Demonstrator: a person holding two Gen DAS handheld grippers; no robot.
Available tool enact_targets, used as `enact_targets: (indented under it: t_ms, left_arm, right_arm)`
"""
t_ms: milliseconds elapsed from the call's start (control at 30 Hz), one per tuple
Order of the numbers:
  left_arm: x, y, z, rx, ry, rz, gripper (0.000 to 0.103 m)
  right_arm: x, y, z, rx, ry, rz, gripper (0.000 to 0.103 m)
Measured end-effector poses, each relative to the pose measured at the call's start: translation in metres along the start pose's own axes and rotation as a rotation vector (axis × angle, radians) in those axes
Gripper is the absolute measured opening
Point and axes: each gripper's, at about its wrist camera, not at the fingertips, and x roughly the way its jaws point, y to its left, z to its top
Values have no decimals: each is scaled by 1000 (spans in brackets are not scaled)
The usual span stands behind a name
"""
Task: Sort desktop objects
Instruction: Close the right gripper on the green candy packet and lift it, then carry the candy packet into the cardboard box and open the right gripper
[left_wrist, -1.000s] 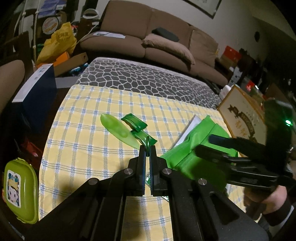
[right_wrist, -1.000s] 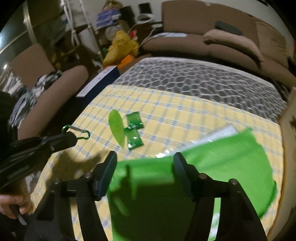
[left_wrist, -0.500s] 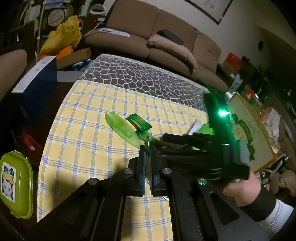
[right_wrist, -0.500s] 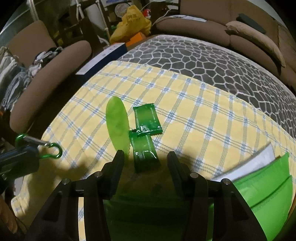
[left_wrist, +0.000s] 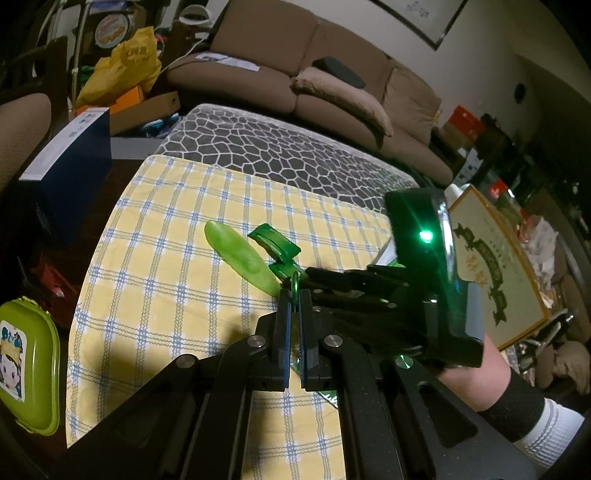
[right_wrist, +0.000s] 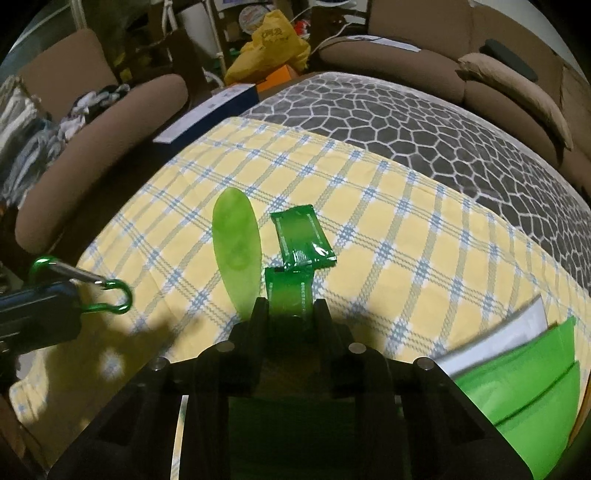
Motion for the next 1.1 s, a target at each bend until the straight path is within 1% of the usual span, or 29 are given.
enact_targets:
  t_ms: [133,267,400,533,733,800,1000,1100]
  left_arm:
    - [0,-2,0,12,-3,-4,3]
    - [1,-8,-4,29,2,-10,3]
    - [2,-17,-9,40,12,-22,3]
    - [2,-35,-11,71,17,-35,3]
    - [1,-75,-15,99,24,-87,3]
    - [0,-92,-14,115,25,-103,3]
    - [1,-148,-3,179,21,-143,3]
    - [1,-180,5,206,15,-180,3]
  right_arm:
    - [-25,-4,-2,24,-35,19,24]
    - [-59,-13,-7,51,-74,31,24]
    - [-92,-27,-18,81,-106,31,24]
    - [-122,-44,-32,109,-132,11,24]
    - [-169,-66,-56,113,-182,-57,24]
    - [-190,-75,-65,120,-215,-88,24]
    - [-232,-107,-88,190,-276,-136,24]
    - [-255,-126,-98,236,-311,-163,24]
